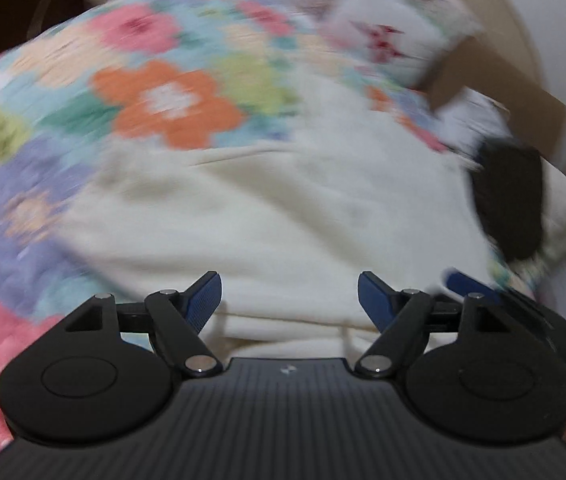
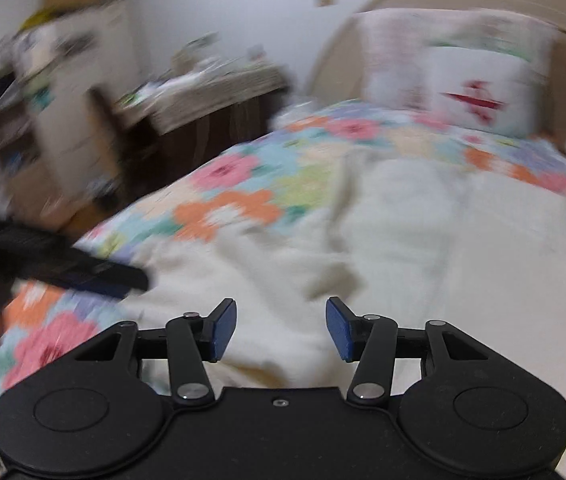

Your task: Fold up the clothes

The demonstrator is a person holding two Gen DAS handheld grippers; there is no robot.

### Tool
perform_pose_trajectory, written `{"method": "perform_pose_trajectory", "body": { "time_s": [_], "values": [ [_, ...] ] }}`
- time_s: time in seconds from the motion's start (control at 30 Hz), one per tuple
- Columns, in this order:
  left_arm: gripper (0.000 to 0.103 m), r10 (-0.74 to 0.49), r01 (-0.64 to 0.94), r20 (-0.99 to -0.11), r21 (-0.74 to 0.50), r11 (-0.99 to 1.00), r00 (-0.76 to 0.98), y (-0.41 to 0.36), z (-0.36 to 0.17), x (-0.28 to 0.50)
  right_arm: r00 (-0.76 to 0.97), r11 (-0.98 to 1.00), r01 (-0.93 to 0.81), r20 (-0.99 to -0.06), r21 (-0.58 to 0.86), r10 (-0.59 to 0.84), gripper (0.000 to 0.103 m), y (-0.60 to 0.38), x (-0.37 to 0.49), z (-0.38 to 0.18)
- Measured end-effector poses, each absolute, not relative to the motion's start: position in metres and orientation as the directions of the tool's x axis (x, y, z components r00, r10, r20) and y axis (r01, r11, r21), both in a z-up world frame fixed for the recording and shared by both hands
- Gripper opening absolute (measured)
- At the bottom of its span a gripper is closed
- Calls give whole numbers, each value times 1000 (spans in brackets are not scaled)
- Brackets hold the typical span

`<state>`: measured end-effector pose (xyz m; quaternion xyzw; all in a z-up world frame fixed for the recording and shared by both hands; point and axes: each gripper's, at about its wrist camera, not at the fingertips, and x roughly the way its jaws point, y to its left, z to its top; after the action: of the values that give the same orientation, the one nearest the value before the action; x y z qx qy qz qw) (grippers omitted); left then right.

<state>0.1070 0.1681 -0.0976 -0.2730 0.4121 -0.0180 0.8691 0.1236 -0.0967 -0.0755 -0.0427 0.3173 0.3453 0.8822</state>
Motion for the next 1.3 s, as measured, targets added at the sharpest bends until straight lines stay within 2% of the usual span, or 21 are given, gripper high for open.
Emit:
{"method": "perform_pose_trajectory", "body": {
  "time_s": [0.13,0.23,0.3,0.33,0.37,0.4,0.63,0.73,0.77,0.9,1.03,1.13,1.3],
  "values": [
    [75,-246,-323,-759,-514,795,603,199,-133,116,519,726,-681,-637,95,570,62,-73,121,-88],
    [77,-274,-390,-760,-565,727,590,209,-162,128,507,744,-660,-668,105,545,62,-71,126,-99],
    [75,-290,-407,-729,-615,675,620,212,-176,136,495,749,-646,-666,147,558,64,-77,131,-101],
    [66,-297,-410,-713,-638,653,636,213,-182,140,494,753,-639,-664,161,561,64,-80,132,-102],
    [49,-315,-374,-692,-652,659,650,212,-181,146,501,760,-630,-663,160,556,65,-82,134,-102],
    [11,-332,-340,-672,-664,666,662,210,-180,151,508,767,-622,-663,159,550,65,-84,135,-102],
    [12,-305,-111,-544,-603,790,782,168,-101,146,550,807,-556,-640,199,537,65,-94,126,-100],
    [12,-285,-11,-518,-494,869,806,131,-65,135,569,811,-549,-620,201,539,74,-102,118,-92],
    [13,-256,-2,-541,-430,903,801,117,-58,134,578,813,-547,-612,200,539,76,-106,115,-89],
    [14,-115,-33,-568,-244,969,815,89,-46,125,602,823,-521,-587,227,542,76,-126,108,-78],
    [17,-116,-55,-557,-282,958,822,96,-41,127,629,845,-490,-584,214,513,76,-142,106,-72],
    [17,-85,-44,-560,-213,976,824,82,-41,135,588,853,-457,-633,253,503,82,-148,115,-78],
    [17,-267,142,-437,-298,944,859,37,-25,134,614,884,-423,-655,198,440,82,-164,115,-76]
  ]
}}
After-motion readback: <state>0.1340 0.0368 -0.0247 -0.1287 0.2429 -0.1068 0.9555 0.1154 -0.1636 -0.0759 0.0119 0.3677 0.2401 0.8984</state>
